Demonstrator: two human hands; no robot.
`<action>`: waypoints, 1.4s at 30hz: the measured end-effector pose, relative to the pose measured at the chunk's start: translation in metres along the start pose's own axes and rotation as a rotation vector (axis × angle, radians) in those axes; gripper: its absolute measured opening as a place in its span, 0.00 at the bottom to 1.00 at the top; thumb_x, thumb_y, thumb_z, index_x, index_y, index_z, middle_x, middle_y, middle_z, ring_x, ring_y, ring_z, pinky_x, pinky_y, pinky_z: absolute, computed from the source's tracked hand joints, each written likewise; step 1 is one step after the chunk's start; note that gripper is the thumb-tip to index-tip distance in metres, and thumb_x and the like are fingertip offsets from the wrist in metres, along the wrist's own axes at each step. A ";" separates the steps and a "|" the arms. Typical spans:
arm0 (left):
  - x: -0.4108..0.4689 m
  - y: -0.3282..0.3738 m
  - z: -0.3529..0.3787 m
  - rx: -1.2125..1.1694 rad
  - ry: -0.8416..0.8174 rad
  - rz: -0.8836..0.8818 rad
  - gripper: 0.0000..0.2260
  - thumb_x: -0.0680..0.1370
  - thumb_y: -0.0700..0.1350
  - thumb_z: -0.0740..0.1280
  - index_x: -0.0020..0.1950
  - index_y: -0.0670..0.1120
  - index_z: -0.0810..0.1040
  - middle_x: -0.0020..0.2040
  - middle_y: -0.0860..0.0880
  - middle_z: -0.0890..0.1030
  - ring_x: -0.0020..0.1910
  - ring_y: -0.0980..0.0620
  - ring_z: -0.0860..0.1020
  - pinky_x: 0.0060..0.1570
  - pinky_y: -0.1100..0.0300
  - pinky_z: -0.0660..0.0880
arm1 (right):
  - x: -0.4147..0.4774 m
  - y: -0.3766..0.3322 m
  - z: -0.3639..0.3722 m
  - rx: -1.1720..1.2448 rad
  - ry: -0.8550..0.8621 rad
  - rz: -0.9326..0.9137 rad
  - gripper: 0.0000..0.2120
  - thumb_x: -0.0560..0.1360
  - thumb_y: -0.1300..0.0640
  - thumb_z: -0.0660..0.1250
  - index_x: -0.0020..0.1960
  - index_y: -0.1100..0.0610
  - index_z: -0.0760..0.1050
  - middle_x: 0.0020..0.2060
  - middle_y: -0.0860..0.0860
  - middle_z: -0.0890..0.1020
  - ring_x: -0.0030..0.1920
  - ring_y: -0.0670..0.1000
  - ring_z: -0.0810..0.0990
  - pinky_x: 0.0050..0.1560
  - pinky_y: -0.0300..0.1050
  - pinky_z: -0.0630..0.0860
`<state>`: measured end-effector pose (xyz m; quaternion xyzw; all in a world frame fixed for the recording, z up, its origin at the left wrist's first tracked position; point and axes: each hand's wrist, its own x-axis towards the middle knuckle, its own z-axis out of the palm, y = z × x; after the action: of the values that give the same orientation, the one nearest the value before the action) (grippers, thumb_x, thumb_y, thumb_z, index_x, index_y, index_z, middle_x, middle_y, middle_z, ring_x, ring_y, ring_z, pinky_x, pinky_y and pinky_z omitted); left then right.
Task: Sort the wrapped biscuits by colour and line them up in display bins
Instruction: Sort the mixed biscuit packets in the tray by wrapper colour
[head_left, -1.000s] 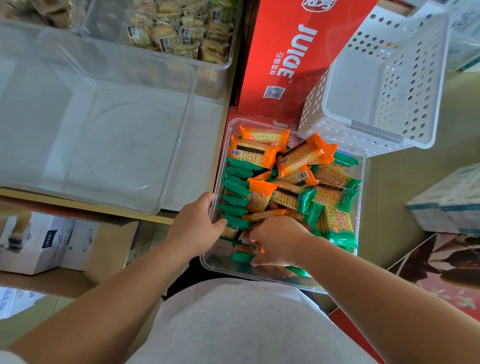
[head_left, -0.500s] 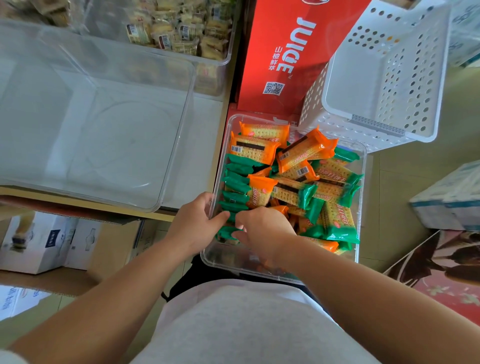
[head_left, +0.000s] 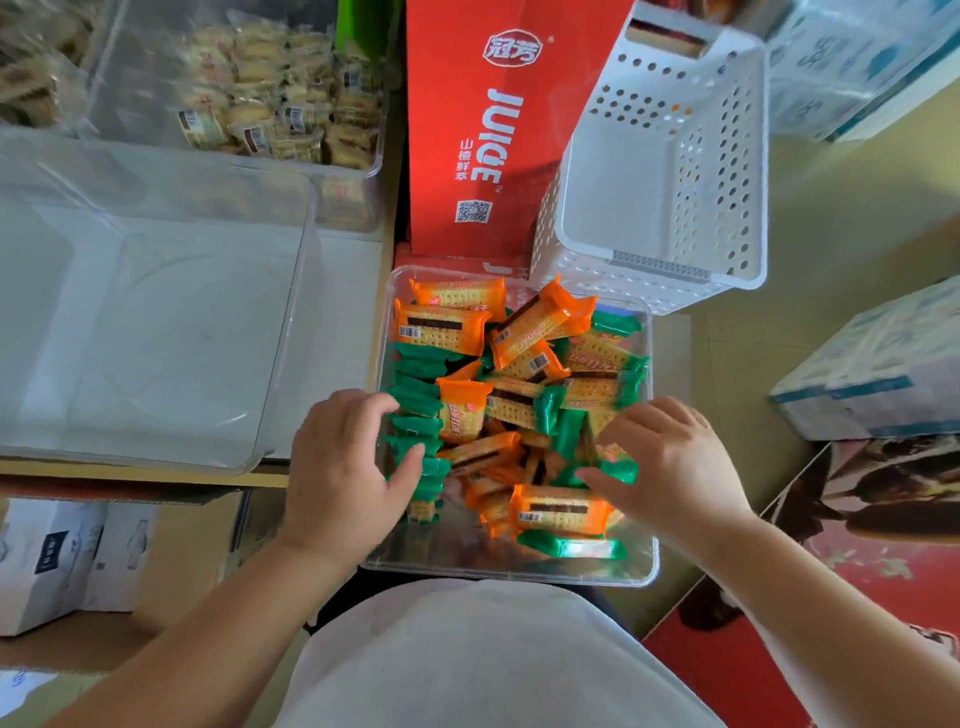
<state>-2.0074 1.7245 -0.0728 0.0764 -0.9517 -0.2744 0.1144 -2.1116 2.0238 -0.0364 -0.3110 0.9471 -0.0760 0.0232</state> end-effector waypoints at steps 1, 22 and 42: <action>0.006 0.009 0.003 -0.006 -0.031 0.059 0.18 0.72 0.46 0.77 0.57 0.41 0.76 0.51 0.44 0.80 0.50 0.44 0.77 0.49 0.51 0.75 | -0.005 0.009 0.000 -0.053 -0.062 0.005 0.18 0.64 0.40 0.79 0.47 0.50 0.83 0.46 0.46 0.82 0.50 0.54 0.78 0.51 0.53 0.76; 0.077 0.088 0.021 -0.250 -0.339 0.080 0.10 0.74 0.45 0.76 0.54 0.50 0.82 0.48 0.58 0.81 0.46 0.58 0.80 0.48 0.57 0.78 | -0.021 0.039 -0.028 0.188 0.173 0.010 0.15 0.77 0.51 0.65 0.56 0.58 0.83 0.47 0.50 0.85 0.45 0.55 0.83 0.47 0.48 0.79; 0.004 0.020 -0.002 0.707 -0.849 0.348 0.09 0.80 0.47 0.63 0.53 0.48 0.82 0.48 0.50 0.80 0.55 0.46 0.70 0.55 0.48 0.63 | 0.034 -0.073 0.012 0.563 -0.239 -0.108 0.14 0.76 0.47 0.66 0.60 0.50 0.79 0.51 0.46 0.82 0.48 0.50 0.81 0.45 0.51 0.81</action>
<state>-2.0127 1.7393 -0.0592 -0.1644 -0.9466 0.0762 -0.2665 -2.0954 1.9438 -0.0369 -0.3491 0.8615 -0.2992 0.2155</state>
